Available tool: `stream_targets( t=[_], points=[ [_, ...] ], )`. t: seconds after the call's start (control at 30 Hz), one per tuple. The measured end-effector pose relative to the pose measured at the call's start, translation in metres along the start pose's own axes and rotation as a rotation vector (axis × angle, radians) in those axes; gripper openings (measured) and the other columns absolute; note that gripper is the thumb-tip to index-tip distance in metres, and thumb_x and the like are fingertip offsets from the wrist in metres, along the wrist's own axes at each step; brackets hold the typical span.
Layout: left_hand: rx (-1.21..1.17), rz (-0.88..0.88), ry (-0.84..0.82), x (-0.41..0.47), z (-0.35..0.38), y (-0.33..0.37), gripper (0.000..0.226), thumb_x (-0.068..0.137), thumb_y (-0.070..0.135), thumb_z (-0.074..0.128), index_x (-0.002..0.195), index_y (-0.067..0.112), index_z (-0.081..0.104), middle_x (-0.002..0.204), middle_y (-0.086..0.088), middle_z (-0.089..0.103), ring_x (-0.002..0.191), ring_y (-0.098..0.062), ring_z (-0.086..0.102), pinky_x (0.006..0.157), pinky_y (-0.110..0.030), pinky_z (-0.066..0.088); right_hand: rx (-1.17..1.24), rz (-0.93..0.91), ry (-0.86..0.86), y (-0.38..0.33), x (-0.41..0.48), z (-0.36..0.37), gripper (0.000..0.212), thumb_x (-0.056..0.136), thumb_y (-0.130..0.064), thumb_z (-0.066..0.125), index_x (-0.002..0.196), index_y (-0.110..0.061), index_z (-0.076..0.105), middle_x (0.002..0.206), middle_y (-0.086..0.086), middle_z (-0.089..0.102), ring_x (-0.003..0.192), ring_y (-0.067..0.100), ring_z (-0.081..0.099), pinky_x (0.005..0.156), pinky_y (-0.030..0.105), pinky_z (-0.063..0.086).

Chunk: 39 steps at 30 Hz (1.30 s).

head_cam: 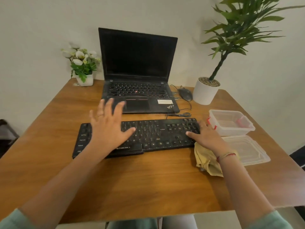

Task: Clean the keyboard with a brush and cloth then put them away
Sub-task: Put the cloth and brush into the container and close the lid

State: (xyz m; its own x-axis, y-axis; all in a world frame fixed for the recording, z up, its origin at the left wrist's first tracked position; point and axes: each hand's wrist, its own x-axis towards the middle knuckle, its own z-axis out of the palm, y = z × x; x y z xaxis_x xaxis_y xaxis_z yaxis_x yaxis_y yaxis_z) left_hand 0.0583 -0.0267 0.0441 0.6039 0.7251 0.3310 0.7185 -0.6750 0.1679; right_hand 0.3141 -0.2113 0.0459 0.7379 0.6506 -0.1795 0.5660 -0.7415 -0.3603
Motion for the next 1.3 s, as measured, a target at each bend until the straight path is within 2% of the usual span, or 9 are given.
stream_targets(
  t=[0.1, 0.23, 0.4, 0.53, 0.73, 0.9, 0.97, 1.1, 1.3],
  points=[
    [-0.002, -0.293, -0.147, -0.012, -0.003, -0.044, 0.109, 0.065, 0.088, 0.034, 0.147, 0.022, 0.006, 0.155, -0.016, 0.009, 0.142, -0.037, 0.008, 0.108, -0.062, 0.02, 0.01, 0.028, -0.02, 0.0, 0.003, 0.0, 0.071, 0.085, -0.056, 0.055, 0.14, -0.017, 0.033, 0.136, 0.012, 0.05, 0.122, 0.031, 0.048, 0.097, 0.041, 0.041],
    [-0.082, -0.458, -0.23, -0.027, -0.009, -0.072, 0.112, 0.06, 0.092, 0.025, 0.148, 0.025, 0.005, 0.147, -0.024, 0.024, 0.134, -0.045, 0.026, 0.101, -0.06, 0.033, -0.003, 0.052, -0.034, -0.006, 0.003, -0.005, 0.069, 0.087, -0.057, 0.052, 0.137, -0.012, 0.039, 0.134, 0.011, 0.052, 0.121, 0.03, 0.05, 0.096, 0.039, 0.043],
    [-0.061, -0.451, -0.335, -0.031, -0.003, -0.075, 0.115, 0.059, 0.091, 0.022, 0.148, 0.022, 0.003, 0.14, -0.026, 0.037, 0.128, -0.044, 0.036, 0.099, -0.055, 0.036, 0.019, 0.086, -0.032, -0.013, 0.003, -0.006, 0.06, 0.089, -0.055, 0.05, 0.125, -0.007, 0.048, 0.124, 0.013, 0.058, 0.113, 0.029, 0.053, 0.086, 0.036, 0.044],
    [-0.089, -0.414, -0.318, -0.032, 0.0, -0.07, 0.112, 0.062, 0.09, 0.025, 0.146, 0.018, 0.01, 0.133, -0.026, 0.043, 0.123, -0.044, 0.042, 0.097, -0.053, 0.039, -0.007, 0.105, -0.022, -0.014, 0.006, -0.005, 0.058, 0.088, -0.057, 0.05, 0.116, -0.007, 0.053, 0.111, 0.011, 0.061, 0.091, 0.022, 0.052, 0.077, 0.032, 0.044],
    [-0.132, -0.423, -0.254, -0.03, 0.0, -0.075, 0.11, 0.064, 0.087, 0.03, 0.145, 0.015, 0.011, 0.127, -0.028, 0.048, 0.118, -0.044, 0.046, 0.096, -0.052, 0.041, 0.1, 0.146, 0.006, -0.018, 0.009, -0.005, 0.055, 0.088, -0.058, 0.049, 0.088, -0.004, 0.057, 0.091, 0.011, 0.061, 0.079, 0.022, 0.055, 0.071, 0.034, 0.044],
    [-0.152, -0.459, -0.252, -0.013, -0.001, -0.08, 0.111, 0.064, 0.087, 0.032, 0.146, 0.017, 0.007, 0.136, -0.027, 0.042, 0.124, -0.045, 0.04, 0.1, -0.053, 0.037, 0.174, 0.132, -0.004, -0.027, 0.017, -0.008, 0.053, 0.089, -0.057, 0.05, 0.094, -0.004, 0.054, 0.09, 0.009, 0.057, 0.074, 0.018, 0.051, 0.064, 0.03, 0.039],
    [-0.159, -0.466, -0.265, -0.004, 0.001, -0.081, 0.11, 0.064, 0.086, 0.034, 0.146, 0.016, 0.009, 0.136, -0.026, 0.043, 0.124, -0.045, 0.04, 0.099, -0.053, 0.038, 0.162, 0.134, -0.013, -0.031, 0.021, -0.009, 0.052, 0.089, -0.056, 0.049, 0.095, -0.005, 0.052, 0.092, 0.01, 0.057, 0.078, 0.02, 0.051, 0.069, 0.031, 0.04],
    [-0.163, -0.466, -0.278, 0.011, 0.007, -0.083, 0.109, 0.064, 0.087, 0.035, 0.145, 0.018, 0.009, 0.134, -0.025, 0.046, 0.123, -0.045, 0.042, 0.097, -0.053, 0.04, 0.172, 0.144, -0.011, -0.033, 0.029, -0.009, 0.052, 0.089, -0.056, 0.049, 0.096, -0.005, 0.053, 0.08, 0.005, 0.055, 0.069, 0.015, 0.048, 0.069, 0.031, 0.04],
    [-0.154, -0.461, -0.29, 0.025, 0.01, -0.086, 0.115, 0.058, 0.09, 0.03, 0.146, 0.018, 0.01, 0.135, -0.023, 0.046, 0.122, -0.044, 0.043, 0.098, -0.052, 0.04, 0.153, 0.136, -0.037, -0.035, 0.039, -0.011, 0.051, 0.089, -0.057, 0.049, 0.095, -0.007, 0.052, 0.095, 0.009, 0.056, 0.087, 0.023, 0.051, 0.075, 0.033, 0.04]
  ],
)
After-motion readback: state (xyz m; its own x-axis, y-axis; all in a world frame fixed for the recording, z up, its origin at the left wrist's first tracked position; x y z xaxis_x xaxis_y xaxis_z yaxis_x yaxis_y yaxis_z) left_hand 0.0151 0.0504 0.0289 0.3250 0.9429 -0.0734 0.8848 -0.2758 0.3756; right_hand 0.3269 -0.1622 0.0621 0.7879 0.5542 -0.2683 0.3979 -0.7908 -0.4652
